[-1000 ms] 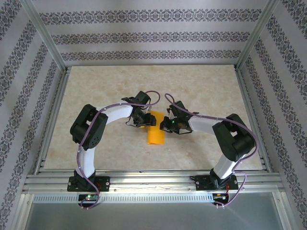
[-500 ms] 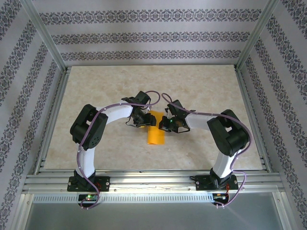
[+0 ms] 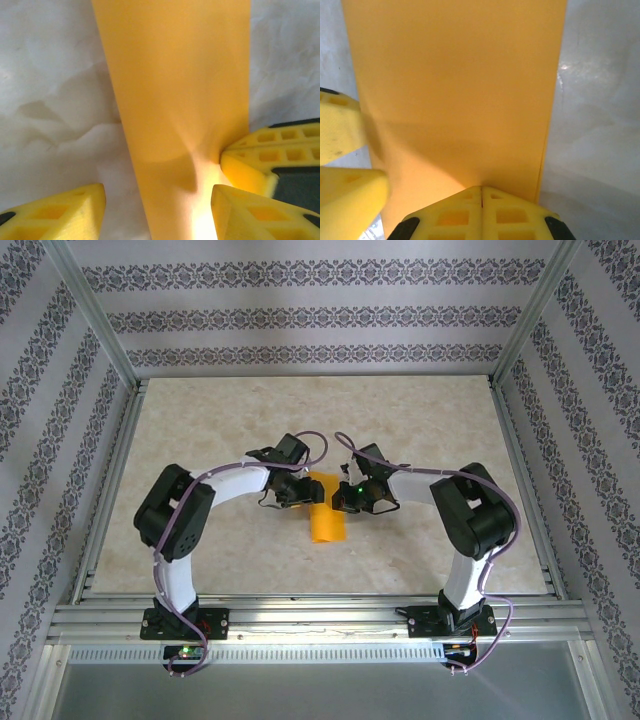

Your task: Fold a paper plane with a square sheet of paper (pick it up from the middle)

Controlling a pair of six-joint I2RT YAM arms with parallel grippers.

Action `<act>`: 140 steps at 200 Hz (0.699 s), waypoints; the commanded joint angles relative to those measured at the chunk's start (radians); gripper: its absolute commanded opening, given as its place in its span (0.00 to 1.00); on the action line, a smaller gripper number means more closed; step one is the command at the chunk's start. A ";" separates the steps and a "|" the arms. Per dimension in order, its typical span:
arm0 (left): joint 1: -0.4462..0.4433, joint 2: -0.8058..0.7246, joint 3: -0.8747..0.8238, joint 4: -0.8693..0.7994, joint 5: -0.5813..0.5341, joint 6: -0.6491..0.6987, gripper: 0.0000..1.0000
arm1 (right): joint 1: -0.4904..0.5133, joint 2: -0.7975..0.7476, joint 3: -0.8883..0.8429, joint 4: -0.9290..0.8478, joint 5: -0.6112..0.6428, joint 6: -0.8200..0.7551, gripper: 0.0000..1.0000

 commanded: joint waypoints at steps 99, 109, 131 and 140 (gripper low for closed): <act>0.037 -0.095 -0.218 0.580 0.272 -0.293 0.00 | -0.019 0.064 0.047 -0.211 0.088 -0.101 0.00; 0.037 -0.085 -0.226 0.576 0.265 -0.292 0.00 | -0.019 0.063 0.044 -0.211 0.092 -0.100 0.00; 0.037 -0.058 -0.248 0.572 0.255 -0.286 0.00 | -0.019 0.059 0.044 -0.214 0.094 -0.097 0.00; 0.037 -0.047 -0.257 0.577 0.255 -0.283 0.00 | -0.019 0.059 0.045 -0.213 0.094 -0.096 0.00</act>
